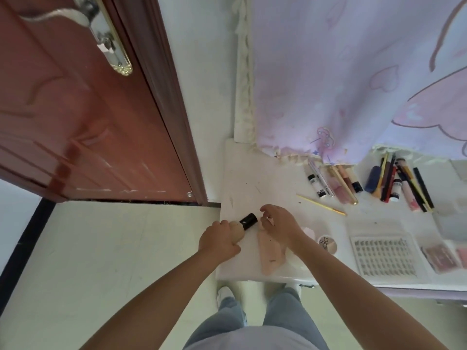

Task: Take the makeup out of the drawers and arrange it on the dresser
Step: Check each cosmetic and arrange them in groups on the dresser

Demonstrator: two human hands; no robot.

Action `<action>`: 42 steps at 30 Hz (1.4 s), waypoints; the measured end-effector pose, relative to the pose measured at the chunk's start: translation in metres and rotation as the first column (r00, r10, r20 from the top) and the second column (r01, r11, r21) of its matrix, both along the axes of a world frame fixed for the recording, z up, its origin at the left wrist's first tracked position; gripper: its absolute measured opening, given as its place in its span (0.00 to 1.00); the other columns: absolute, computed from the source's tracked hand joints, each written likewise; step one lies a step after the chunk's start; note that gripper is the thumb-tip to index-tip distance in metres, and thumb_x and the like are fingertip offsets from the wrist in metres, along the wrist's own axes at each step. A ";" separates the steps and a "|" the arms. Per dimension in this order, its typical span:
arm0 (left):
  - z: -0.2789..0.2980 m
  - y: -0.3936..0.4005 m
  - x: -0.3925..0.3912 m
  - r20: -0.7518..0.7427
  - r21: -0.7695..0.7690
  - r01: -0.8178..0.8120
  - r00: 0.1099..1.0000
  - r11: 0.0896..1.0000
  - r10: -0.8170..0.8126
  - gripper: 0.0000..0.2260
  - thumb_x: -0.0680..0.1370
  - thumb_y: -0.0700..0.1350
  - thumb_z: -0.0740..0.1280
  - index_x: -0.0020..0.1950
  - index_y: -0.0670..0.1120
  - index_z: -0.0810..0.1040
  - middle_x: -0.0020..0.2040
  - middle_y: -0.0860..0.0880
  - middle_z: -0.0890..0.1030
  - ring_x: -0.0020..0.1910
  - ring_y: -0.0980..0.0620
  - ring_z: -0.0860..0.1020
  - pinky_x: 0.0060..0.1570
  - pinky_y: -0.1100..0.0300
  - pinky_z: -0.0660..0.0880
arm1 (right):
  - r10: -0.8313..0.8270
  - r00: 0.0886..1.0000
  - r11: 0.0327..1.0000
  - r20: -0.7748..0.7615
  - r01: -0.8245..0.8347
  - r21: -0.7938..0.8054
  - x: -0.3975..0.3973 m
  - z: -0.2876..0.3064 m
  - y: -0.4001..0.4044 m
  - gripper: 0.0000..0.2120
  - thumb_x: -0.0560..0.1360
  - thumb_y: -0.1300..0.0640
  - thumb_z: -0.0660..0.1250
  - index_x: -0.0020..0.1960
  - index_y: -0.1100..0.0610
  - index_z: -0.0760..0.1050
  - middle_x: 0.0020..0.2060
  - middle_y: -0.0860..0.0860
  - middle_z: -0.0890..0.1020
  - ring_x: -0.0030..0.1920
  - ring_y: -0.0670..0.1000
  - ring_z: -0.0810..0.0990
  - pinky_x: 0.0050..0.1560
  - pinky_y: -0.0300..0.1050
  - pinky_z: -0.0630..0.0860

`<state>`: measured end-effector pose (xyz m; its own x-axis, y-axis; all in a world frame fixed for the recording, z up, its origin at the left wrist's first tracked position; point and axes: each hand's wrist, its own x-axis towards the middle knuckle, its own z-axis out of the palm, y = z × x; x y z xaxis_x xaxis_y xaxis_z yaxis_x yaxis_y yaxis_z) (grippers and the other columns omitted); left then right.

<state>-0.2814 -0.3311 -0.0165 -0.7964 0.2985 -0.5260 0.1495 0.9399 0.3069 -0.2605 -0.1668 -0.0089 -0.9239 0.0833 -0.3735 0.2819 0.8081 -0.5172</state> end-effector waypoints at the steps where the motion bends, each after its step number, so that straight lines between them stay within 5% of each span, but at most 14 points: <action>1: 0.001 0.000 -0.002 0.000 0.022 -0.002 1.000 1.000 0.002 0.17 0.69 0.46 0.67 0.54 0.41 0.69 0.54 0.44 0.74 0.51 0.46 0.75 0.41 0.59 0.68 | -0.001 1.000 1.000 0.015 0.001 0.000 -0.002 0.000 -0.002 0.15 0.77 0.59 0.57 0.63 0.60 0.69 0.56 0.57 0.77 0.59 0.57 0.72 0.56 0.42 0.66; 9: 0.009 -0.001 -0.016 0.069 0.358 -0.112 0.993 0.927 0.094 0.16 0.68 0.41 0.67 0.53 0.39 0.70 0.52 0.43 0.72 0.46 0.47 0.73 0.36 0.62 0.65 | -0.143 0.957 0.990 0.253 0.136 0.043 -0.025 0.014 -0.006 0.15 0.79 0.51 0.49 0.57 0.52 0.73 0.51 0.53 0.79 0.55 0.54 0.74 0.54 0.46 0.63; 13: 0.030 0.005 -0.027 0.107 0.521 -0.143 0.989 0.841 0.101 0.19 0.69 0.39 0.69 0.58 0.42 0.69 0.50 0.49 0.69 0.43 0.55 0.69 0.31 0.71 0.66 | -0.323 0.934 0.860 0.150 0.356 -0.365 -0.034 0.042 -0.005 0.16 0.79 0.53 0.54 0.34 0.56 0.69 0.29 0.52 0.73 0.30 0.49 0.69 0.34 0.39 0.65; 16: 0.046 0.012 -0.034 -0.161 0.482 0.028 0.985 0.876 0.057 0.24 0.69 0.44 0.72 0.62 0.43 0.68 0.53 0.49 0.67 0.47 0.53 0.70 0.40 0.71 0.64 | -0.370 0.929 0.881 0.009 0.353 -0.316 -0.044 0.068 -0.005 0.18 0.78 0.54 0.55 0.29 0.56 0.62 0.26 0.51 0.66 0.27 0.48 0.64 0.29 0.40 0.59; 20: 0.068 0.014 -0.044 -0.547 0.199 0.311 0.822 0.930 -0.158 0.21 0.77 0.54 0.61 0.64 0.42 0.66 0.57 0.46 0.72 0.53 0.49 0.73 0.49 0.59 0.69 | -0.402 0.908 0.902 -0.122 0.369 -0.226 -0.053 0.099 -0.003 0.18 0.77 0.55 0.54 0.28 0.57 0.60 0.26 0.50 0.64 0.27 0.48 0.62 0.28 0.41 0.57; 23: 0.089 0.014 -0.052 -0.602 0.094 0.417 0.747 0.904 -0.282 0.21 0.78 0.55 0.56 0.64 0.42 0.66 0.56 0.45 0.75 0.52 0.48 0.74 0.47 0.59 0.68 | -0.351 0.914 0.935 -0.202 0.331 -0.127 -0.053 0.120 0.000 0.19 0.78 0.57 0.52 0.28 0.56 0.60 0.25 0.50 0.65 0.27 0.48 0.63 0.27 0.41 0.58; 26: 0.124 0.012 -0.063 -0.527 0.099 0.494 0.762 0.864 -0.376 0.16 0.78 0.54 0.58 0.58 0.43 0.68 0.53 0.46 0.76 0.48 0.47 0.75 0.41 0.62 0.64 | -0.293 0.911 0.956 -0.292 0.277 -0.096 -0.049 0.139 0.003 0.19 0.78 0.61 0.51 0.28 0.55 0.58 0.25 0.50 0.64 0.30 0.52 0.64 0.27 0.39 0.57; 30: 0.163 0.006 -0.062 -0.175 0.507 0.390 0.920 0.768 -0.352 0.03 0.78 0.49 0.60 0.46 0.52 0.68 0.39 0.52 0.76 0.39 0.54 0.75 0.39 0.66 0.71 | -0.202 0.822 0.979 -0.532 0.174 -0.102 -0.039 0.169 0.002 0.20 0.75 0.66 0.55 0.27 0.54 0.55 0.22 0.49 0.60 0.28 0.50 0.62 0.26 0.39 0.56; 33: 0.171 0.007 -0.057 -0.130 0.683 0.254 0.965 0.684 -0.229 0.04 0.77 0.45 0.62 0.45 0.53 0.69 0.39 0.51 0.76 0.39 0.53 0.77 0.42 0.65 0.74 | -0.075 0.830 0.990 -0.552 -0.004 -0.140 -0.039 0.195 0.013 0.13 0.77 0.62 0.56 0.33 0.55 0.65 0.24 0.49 0.67 0.24 0.45 0.63 0.26 0.33 0.63; 35: 0.175 0.006 -0.060 -0.225 0.653 0.282 0.958 0.703 -0.175 0.03 0.77 0.46 0.63 0.48 0.50 0.69 0.39 0.52 0.75 0.38 0.54 0.75 0.40 0.64 0.73 | 0.047 0.898 0.985 -0.438 -0.113 -0.127 -0.041 0.209 0.024 0.08 0.78 0.57 0.56 0.40 0.52 0.69 0.28 0.47 0.73 0.27 0.45 0.70 0.28 0.29 0.66; 38: 0.181 0.004 -0.069 -0.471 0.415 0.445 0.851 0.794 -0.231 0.07 0.77 0.51 0.61 0.50 0.49 0.69 0.36 0.55 0.70 0.34 0.57 0.69 0.30 0.70 0.63 | 0.103 0.951 0.984 -0.292 -0.140 -0.109 -0.049 0.221 0.030 0.14 0.79 0.51 0.54 0.36 0.51 0.69 0.26 0.46 0.75 0.22 0.41 0.70 0.25 0.27 0.66; 42: 0.195 0.006 -0.078 -0.523 0.326 0.463 0.815 0.824 -0.251 0.15 0.76 0.54 0.61 0.57 0.45 0.71 0.40 0.50 0.69 0.35 0.54 0.69 0.31 0.66 0.60 | 0.172 0.914 0.983 -0.368 -0.185 -0.001 -0.057 0.233 0.032 0.09 0.78 0.55 0.58 0.43 0.57 0.72 0.28 0.45 0.73 0.27 0.42 0.70 0.29 0.27 0.67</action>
<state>-0.3595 -0.3253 0.1782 -0.6941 0.7130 0.0993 0.6642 0.5811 0.4703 -0.3179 -0.1350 0.2239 -0.9947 -0.1025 -0.0073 -0.0789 0.8067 -0.5857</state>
